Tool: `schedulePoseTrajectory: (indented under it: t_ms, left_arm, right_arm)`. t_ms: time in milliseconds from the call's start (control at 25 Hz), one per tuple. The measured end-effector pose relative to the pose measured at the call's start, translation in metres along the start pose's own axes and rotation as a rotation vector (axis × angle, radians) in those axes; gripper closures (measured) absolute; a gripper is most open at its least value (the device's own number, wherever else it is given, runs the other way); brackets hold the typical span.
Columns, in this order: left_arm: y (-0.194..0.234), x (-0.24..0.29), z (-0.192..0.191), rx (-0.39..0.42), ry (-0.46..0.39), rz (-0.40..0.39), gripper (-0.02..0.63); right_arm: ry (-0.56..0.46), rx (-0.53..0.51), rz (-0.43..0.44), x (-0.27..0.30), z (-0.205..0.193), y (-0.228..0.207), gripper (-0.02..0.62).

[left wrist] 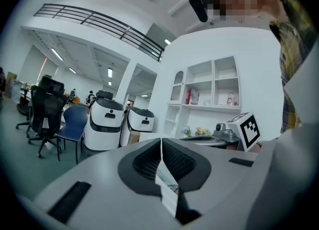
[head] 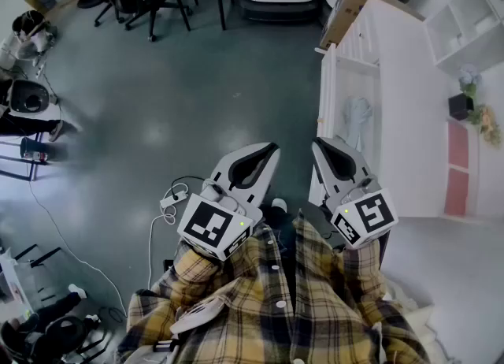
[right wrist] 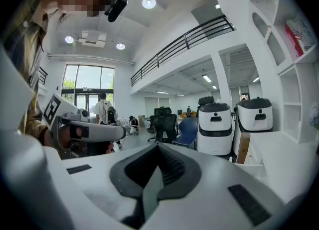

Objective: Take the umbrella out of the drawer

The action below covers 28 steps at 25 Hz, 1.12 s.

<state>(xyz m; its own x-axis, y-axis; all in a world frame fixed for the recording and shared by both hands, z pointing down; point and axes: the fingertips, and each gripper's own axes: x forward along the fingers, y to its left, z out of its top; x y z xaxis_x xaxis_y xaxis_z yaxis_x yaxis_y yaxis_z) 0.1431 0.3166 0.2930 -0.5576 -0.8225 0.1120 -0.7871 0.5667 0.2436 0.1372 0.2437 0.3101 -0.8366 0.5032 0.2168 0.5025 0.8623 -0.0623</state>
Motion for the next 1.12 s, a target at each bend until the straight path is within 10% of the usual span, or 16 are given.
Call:
schedulePoseTrajectory:
  t_ms: [1120]
  left_arm:
    - [0.057, -0.029, -0.005, -0.011, 0.021, -0.031, 0.578]
  right_arm:
    - [0.005, 0.049, -0.081, 0.039, -0.009, 0.010, 0.578]
